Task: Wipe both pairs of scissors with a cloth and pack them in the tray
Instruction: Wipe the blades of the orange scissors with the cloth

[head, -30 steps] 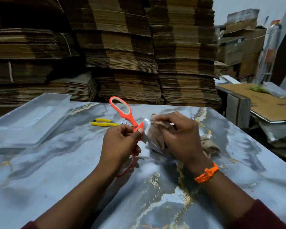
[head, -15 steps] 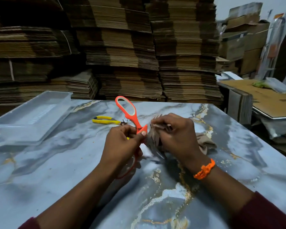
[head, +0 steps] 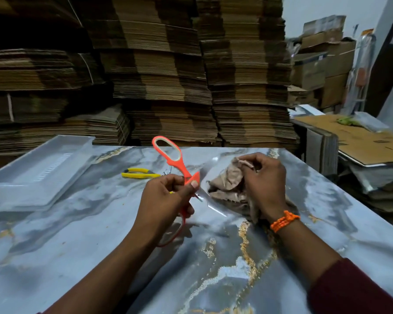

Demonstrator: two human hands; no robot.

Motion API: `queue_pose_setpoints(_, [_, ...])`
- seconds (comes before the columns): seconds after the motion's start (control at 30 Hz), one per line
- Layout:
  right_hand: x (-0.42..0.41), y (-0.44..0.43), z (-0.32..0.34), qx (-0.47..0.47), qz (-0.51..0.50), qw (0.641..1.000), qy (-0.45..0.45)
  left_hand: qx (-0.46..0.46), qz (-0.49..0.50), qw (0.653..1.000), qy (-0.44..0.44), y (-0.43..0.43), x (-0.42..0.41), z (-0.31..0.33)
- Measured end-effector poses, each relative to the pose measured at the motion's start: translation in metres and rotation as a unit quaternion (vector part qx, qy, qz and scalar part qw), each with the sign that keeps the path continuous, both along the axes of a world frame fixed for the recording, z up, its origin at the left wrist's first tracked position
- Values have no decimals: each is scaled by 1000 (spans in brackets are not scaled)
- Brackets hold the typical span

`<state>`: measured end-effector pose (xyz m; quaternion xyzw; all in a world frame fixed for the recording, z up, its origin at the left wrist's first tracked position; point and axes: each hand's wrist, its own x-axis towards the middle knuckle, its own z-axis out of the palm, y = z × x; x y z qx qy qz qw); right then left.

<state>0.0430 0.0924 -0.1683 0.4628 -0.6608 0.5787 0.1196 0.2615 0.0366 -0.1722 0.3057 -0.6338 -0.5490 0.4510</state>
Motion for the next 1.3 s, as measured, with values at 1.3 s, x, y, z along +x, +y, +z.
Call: queue_pose_setpoints(1.3, [34, 13, 8, 1, 90, 995, -51, 27, 136, 989, 50, -26, 19, 19])
